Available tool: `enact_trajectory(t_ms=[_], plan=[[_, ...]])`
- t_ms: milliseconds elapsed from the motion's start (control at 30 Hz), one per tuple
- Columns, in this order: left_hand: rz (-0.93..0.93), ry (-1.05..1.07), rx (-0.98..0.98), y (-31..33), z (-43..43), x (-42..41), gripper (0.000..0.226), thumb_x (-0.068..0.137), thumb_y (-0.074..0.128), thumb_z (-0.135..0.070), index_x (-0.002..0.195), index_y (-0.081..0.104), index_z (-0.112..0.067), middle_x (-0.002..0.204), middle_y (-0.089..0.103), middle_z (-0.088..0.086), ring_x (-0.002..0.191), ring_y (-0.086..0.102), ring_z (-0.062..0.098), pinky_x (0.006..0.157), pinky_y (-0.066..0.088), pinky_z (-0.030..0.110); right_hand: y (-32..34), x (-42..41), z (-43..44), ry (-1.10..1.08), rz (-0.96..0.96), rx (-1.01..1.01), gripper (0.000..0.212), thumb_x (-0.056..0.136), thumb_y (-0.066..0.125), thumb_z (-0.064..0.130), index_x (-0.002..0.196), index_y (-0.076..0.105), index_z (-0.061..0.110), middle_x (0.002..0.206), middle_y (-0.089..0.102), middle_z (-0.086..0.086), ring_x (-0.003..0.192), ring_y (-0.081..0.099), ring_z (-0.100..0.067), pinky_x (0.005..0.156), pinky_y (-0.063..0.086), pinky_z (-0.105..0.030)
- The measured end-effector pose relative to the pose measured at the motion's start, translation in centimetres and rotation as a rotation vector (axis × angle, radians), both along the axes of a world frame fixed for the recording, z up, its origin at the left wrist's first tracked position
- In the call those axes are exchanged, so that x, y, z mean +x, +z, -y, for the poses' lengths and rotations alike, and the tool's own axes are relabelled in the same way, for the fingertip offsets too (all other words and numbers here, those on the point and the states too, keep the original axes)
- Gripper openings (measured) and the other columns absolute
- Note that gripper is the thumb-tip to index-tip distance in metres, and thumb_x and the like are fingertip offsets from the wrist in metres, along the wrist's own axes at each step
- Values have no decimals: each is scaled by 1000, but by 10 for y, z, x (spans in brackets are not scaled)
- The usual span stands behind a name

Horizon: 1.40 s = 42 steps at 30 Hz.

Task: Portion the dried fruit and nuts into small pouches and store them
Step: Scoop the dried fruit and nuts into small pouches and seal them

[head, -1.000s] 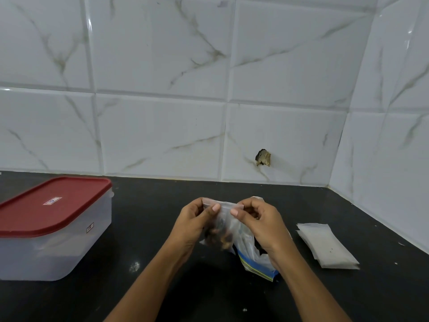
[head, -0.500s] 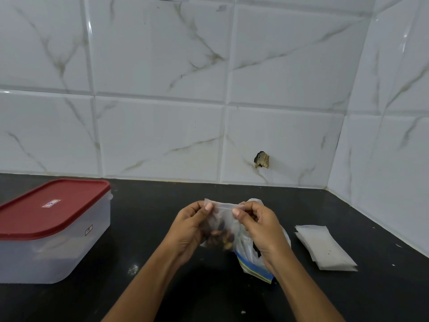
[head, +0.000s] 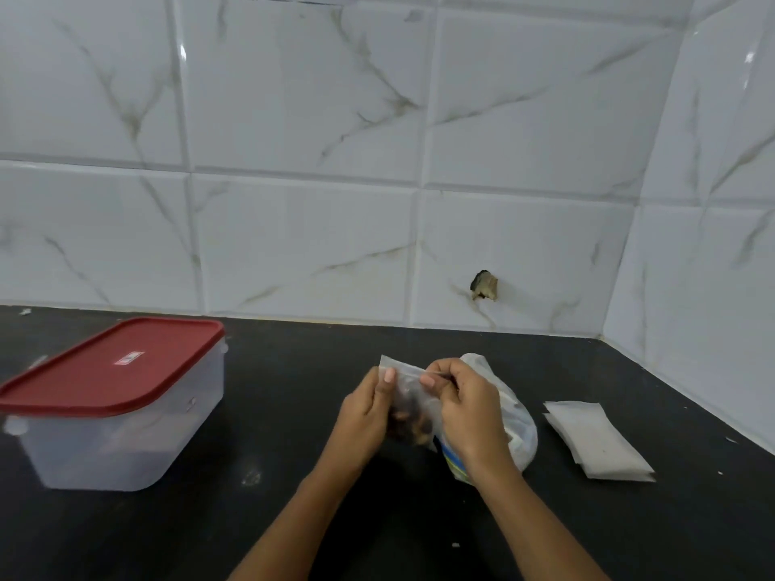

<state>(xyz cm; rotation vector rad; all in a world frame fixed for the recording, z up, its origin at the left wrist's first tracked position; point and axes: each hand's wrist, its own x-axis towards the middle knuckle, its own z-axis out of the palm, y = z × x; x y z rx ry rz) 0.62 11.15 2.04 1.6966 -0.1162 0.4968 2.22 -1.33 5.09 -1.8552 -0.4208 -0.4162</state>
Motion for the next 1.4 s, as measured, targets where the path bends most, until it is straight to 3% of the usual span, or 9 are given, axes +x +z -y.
enact_trajectory(t_ms=[100,233,400,533,667,867,967,1100,1400], plan=[[-30,-27,-35,-3,-1,-11,39,95,36,-40,95,60,-9,91,68,9,82,68,17,70,57,29,2,-4,-13,-21,24,108,22,88,58,6,73,58,22,74,62,9,76,59,-6,71,46,-17],[14,216,8,-1,-19,-15,41,91,38,-50,83,57,-15,78,67,6,74,67,24,69,57,47,3,-4,-36,47,-43,170,17,87,62,15,87,52,28,81,64,1,81,63,-15,77,52,-30],[37,469,0,1,-55,-11,37,97,36,-40,73,51,-15,68,59,-1,61,58,10,51,45,15,-4,7,-79,123,-279,176,24,94,50,31,111,36,24,85,62,-3,88,65,-24,87,52,-44],[-57,539,125,-8,-91,-3,28,97,35,-41,87,48,-18,79,61,-1,73,62,13,62,54,29,-21,12,-113,166,-365,109,22,95,48,21,113,34,25,84,58,-3,84,63,-23,80,55,-40],[-126,488,120,-16,-113,3,24,98,35,-38,109,40,-17,86,58,-4,76,60,9,58,46,22,-35,21,-137,161,-314,42,13,96,44,13,106,47,22,79,54,3,68,54,-9,56,46,-17],[-142,450,263,-24,-116,14,39,99,36,-28,136,34,-15,123,54,4,105,55,16,78,44,22,-42,36,-145,150,-318,-61,28,96,45,15,120,59,15,116,62,-6,103,61,-23,94,49,-34],[-288,502,513,-22,-112,14,50,99,34,-30,144,24,-11,135,47,12,122,46,27,98,39,38,-43,37,-145,150,-318,-127,31,94,48,15,124,58,12,120,60,-9,106,60,-25,97,47,-36],[-467,573,759,-17,-105,8,52,100,26,-33,145,21,-7,142,37,14,129,35,29,102,31,39,-43,37,-142,153,-306,-179,34,95,49,15,127,56,9,127,57,-9,115,55,-22,99,44,-28],[-539,682,809,-11,-97,-2,57,99,25,-41,144,22,-6,149,25,14,136,25,29,108,23,43,-41,30,-137,145,-212,-267,34,95,43,8,126,57,10,132,53,-4,122,49,-17,96,35,-16]])
